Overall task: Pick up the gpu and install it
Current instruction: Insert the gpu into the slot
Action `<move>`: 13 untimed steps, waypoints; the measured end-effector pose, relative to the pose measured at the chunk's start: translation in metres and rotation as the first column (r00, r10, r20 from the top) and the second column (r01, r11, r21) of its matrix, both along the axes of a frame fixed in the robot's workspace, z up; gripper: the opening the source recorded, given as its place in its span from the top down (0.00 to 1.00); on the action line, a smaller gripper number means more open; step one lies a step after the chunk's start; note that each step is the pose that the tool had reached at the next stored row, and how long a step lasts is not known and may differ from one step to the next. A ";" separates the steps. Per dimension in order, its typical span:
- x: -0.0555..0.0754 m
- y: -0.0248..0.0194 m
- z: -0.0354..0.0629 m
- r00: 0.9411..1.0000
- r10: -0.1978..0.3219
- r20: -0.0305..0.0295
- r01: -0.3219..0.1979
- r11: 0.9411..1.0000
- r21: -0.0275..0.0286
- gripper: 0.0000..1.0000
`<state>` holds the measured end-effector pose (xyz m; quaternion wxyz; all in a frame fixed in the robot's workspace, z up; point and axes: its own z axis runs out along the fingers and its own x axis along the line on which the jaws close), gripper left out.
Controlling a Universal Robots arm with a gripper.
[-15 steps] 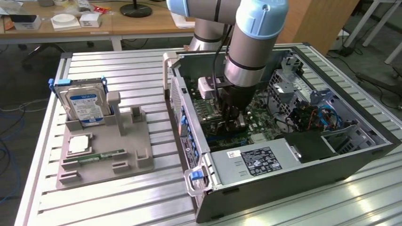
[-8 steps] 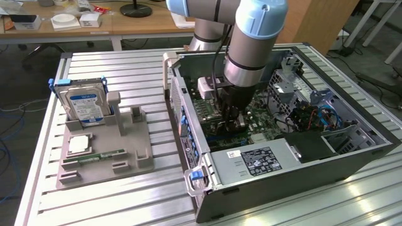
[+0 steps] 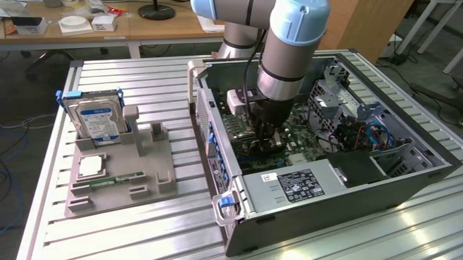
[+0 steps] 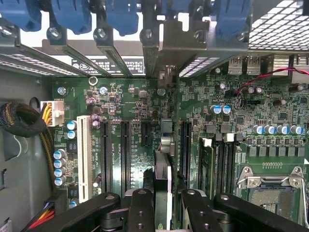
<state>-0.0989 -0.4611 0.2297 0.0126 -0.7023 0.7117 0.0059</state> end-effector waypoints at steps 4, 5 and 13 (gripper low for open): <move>0.000 0.0000 0.0000 1.000 0.000 0.001 0.000 1.000 -0.001 0.73; 0.000 0.0000 -0.0004 1.000 0.000 0.001 0.000 1.000 -0.001 0.73; -0.001 -0.0001 -0.0028 1.000 -0.001 0.002 0.001 1.000 0.000 0.73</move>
